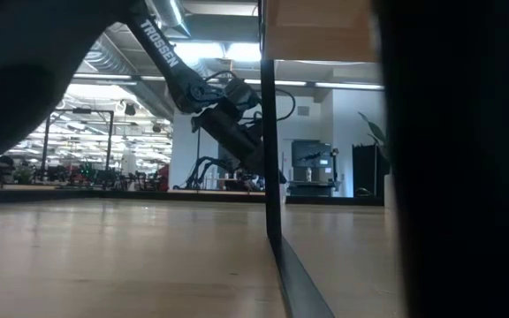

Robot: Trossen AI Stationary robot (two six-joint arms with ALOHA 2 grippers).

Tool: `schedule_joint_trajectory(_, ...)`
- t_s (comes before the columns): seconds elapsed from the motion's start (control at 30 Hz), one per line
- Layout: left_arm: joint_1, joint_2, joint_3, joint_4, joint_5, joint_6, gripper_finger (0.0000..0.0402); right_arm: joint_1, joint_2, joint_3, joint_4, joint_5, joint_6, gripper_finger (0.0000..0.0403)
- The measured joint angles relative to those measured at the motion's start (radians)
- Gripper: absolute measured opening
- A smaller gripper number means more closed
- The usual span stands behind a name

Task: Pick and place medicine bottles onto shelf by color
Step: Put the pink pill bottle on the shelf aligned with the other pink pill bottle

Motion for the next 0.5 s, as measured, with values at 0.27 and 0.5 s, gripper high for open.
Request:
schedule_joint_trajectory(0.27, 0.001, 0.000, 0.000, -0.005, -0.012, -0.001, 0.0253, 0.000, 0.000, 0.000, 0.000, 0.000, 0.000, 0.0228)
schedule_joint_trajectory(0.5, 0.003, 0.000, 0.000, -0.006, -0.013, -0.001, 0.0218, 0.000, 0.000, 0.000, 0.000, 0.000, 0.000, 0.0228)
